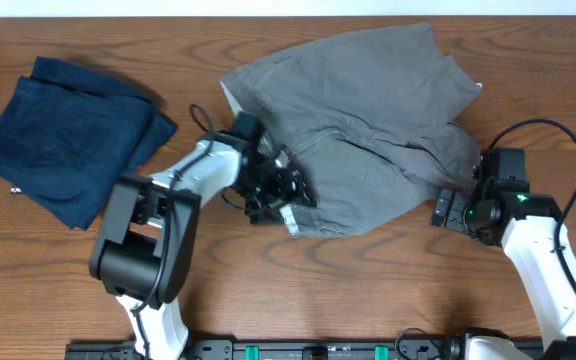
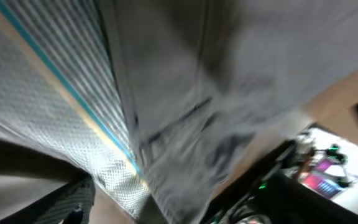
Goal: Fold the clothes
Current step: 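Grasp the shorts' waistband with the left gripper and pull it left, then pull the shorts' leg hems rightward with the right gripper to flatten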
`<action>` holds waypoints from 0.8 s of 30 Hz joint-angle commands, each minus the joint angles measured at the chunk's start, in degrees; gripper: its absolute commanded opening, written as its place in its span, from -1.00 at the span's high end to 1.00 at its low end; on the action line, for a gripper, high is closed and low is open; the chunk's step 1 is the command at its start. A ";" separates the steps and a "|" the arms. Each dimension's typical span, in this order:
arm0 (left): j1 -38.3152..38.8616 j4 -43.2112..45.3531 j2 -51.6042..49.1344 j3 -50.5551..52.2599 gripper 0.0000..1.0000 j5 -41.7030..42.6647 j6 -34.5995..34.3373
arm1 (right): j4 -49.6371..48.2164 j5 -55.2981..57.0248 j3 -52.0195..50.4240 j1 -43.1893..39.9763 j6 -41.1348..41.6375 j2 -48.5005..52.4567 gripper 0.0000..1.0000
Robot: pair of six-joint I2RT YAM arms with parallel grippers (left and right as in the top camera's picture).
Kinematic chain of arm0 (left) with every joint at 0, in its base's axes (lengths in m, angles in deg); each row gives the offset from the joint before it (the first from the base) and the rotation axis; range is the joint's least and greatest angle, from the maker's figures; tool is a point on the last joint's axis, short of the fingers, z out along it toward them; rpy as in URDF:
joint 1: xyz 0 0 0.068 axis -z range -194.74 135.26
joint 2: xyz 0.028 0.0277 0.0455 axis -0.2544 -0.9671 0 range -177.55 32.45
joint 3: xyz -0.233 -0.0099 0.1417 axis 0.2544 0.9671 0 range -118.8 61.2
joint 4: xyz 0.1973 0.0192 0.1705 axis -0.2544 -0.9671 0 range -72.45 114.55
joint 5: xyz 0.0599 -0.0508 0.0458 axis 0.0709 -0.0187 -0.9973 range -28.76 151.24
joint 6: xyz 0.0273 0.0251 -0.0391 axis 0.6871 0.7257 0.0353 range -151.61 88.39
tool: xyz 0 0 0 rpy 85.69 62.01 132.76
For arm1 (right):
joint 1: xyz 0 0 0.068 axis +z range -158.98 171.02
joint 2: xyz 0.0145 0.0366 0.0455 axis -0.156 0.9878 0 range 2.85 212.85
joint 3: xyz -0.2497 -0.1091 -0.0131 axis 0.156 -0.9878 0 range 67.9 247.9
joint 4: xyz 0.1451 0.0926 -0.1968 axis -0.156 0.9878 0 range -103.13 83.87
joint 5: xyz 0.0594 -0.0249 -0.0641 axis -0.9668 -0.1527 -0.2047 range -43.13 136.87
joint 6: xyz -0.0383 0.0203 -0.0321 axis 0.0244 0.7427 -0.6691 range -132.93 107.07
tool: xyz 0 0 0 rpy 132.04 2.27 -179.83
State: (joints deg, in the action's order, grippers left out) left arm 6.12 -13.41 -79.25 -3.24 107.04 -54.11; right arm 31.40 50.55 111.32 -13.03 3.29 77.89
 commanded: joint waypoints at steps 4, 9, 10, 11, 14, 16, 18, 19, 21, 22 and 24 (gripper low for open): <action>3.08 -2.32 -1.73 1.27 0.31 -14.19 -0.48 | -1.60 0.85 0.28 -0.48 -0.63 1.90 -0.90; 2.89 -3.61 -1.73 1.27 0.88 -14.88 -0.48 | -4.02 1.07 -0.07 -0.48 -0.68 3.98 -0.72; 2.89 -4.44 -1.73 1.27 0.88 -15.82 -0.46 | -4.76 1.20 -0.37 -0.48 -0.68 4.63 -0.65; 2.89 -5.29 -1.73 1.27 0.88 -17.00 -0.48 | -5.33 1.40 -0.66 -0.48 -0.66 5.18 -0.60; 2.89 -8.00 -1.73 1.27 0.88 -20.98 -0.48 | -7.50 1.53 -1.53 -0.48 -0.68 7.63 -0.56; 2.89 -9.29 -1.73 1.27 0.88 -23.26 -0.48 | -9.20 2.29 -1.60 -0.48 -1.77 9.53 -0.57; 2.82 -9.79 -1.73 1.27 0.87 -24.30 -0.48 | -11.15 3.74 -1.60 -0.48 -2.43 11.26 -0.52; 2.69 -9.84 -1.73 1.27 0.88 -24.46 -0.48 | -12.31 3.87 -1.60 -0.48 -2.60 12.07 -0.48; 2.40 -9.79 -1.73 1.27 0.88 -24.68 -0.48 | -14.62 3.87 -1.60 -0.48 -3.56 13.42 -0.23; 2.19 -9.79 -1.73 1.27 0.88 -24.96 -0.52 | -15.78 3.85 -1.60 -0.48 -4.22 14.03 0.05; 1.46 -9.81 -1.73 1.27 0.88 -26.29 -0.72 | -17.25 3.82 -1.60 -0.48 -4.74 14.64 0.97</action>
State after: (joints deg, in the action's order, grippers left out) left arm 9.16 -23.20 -79.27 -3.13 91.26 -54.31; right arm 15.29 53.00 110.10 -13.03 0.39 91.55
